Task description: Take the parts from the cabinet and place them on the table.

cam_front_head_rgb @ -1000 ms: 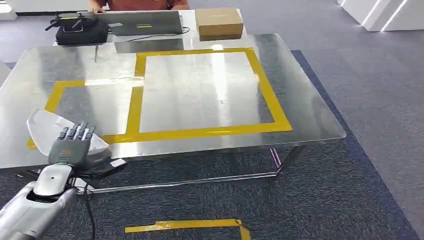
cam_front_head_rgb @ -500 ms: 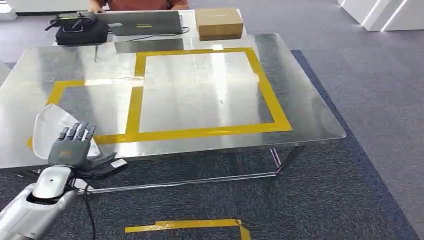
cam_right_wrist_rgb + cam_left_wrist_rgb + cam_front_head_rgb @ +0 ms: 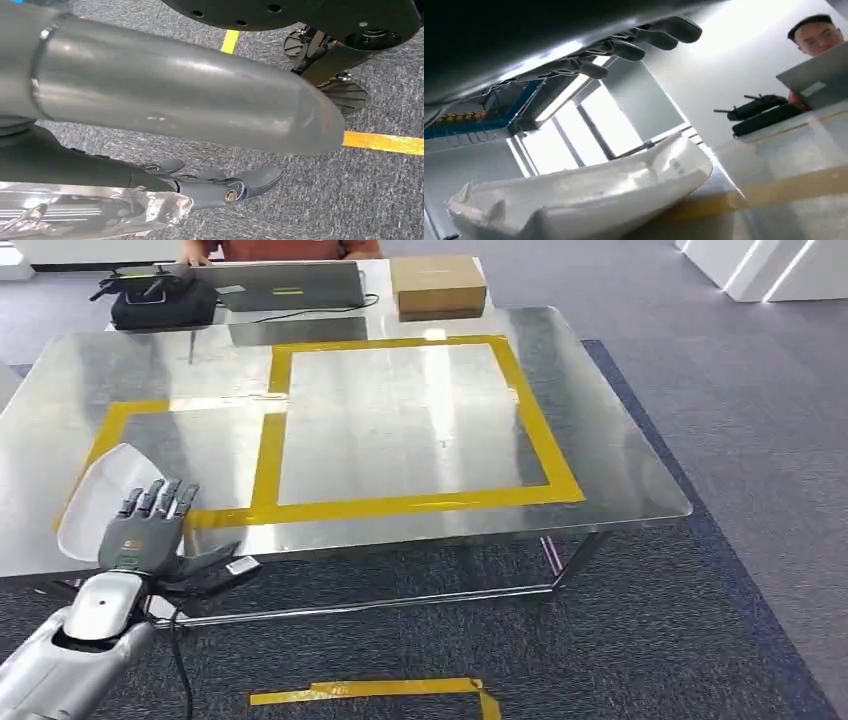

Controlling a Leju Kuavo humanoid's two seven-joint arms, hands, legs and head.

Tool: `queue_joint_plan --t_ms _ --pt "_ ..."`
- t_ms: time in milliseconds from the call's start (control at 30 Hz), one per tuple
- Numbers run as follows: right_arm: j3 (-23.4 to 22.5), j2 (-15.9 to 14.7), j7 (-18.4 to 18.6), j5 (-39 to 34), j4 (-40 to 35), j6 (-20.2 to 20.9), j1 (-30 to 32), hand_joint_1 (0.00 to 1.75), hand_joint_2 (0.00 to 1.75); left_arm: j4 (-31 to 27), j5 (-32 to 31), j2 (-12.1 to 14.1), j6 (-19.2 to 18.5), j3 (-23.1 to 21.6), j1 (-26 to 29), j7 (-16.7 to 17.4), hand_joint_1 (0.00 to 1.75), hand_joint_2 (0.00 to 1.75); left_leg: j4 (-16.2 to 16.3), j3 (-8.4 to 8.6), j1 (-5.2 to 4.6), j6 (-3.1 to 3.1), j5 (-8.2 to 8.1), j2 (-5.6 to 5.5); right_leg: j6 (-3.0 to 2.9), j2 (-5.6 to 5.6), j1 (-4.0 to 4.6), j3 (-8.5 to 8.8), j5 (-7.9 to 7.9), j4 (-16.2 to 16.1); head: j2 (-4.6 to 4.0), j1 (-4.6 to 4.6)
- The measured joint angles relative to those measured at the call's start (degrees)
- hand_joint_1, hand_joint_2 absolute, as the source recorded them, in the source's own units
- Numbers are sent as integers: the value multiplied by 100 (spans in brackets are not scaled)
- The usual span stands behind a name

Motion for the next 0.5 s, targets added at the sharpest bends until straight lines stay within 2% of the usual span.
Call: queue_joint_plan --t_ms 233,267,333,367,400,467,500 --pt "0 0 -125 0 31 -61 1 0 0 -541 -271 -48 9 -460 -8 -120 0 0 2 0 -6 2 -1 0 1 1 -4 1 1 -3 0 0" --pt "0 13 -136 0 35 -88 1 0 0 -610 -282 -48 9 -529 -12 -122 0 0 50 -13 -34 64 -25 -5 60 -8 -41 5 34 -45 0 0" --pt "2 20 -179 2 63 -138 -20 0 0 -763 -326 -55 22 -650 -27 -129 0 0 -98 21 -41 157 39 -16 110 -33 -28 54 66 -116 0 -6" --pt "2 20 -188 0 83 -158 -22 0 0 -836 -335 -66 24 -704 -20 -140 0 0 -263 127 30 168 128 -12 104 -16 -40 22 19 -103 0 2" --pt "2 20 -197 2 92 -162 -27 0 0 -886 -339 -103 44 -792 -56 -144 0 0 -351 176 19 204 162 -36 116 18 -27 -38 -91 46 0 17" --pt "4 22 -203 20 124 -216 -34 0 0 -934 -365 -131 42 -964 -88 -164 0 0 -346 155 21 218 173 -77 135 57 -49 -483 -485 900 0 37" --pt "4 22 -234 20 147 -245 -27 0 0 -949 -374 -138 42 -1043 -64 -164 0 0 -344 150 19 215 170 -105 166 58 -65 -734 -645 1368 0 28"
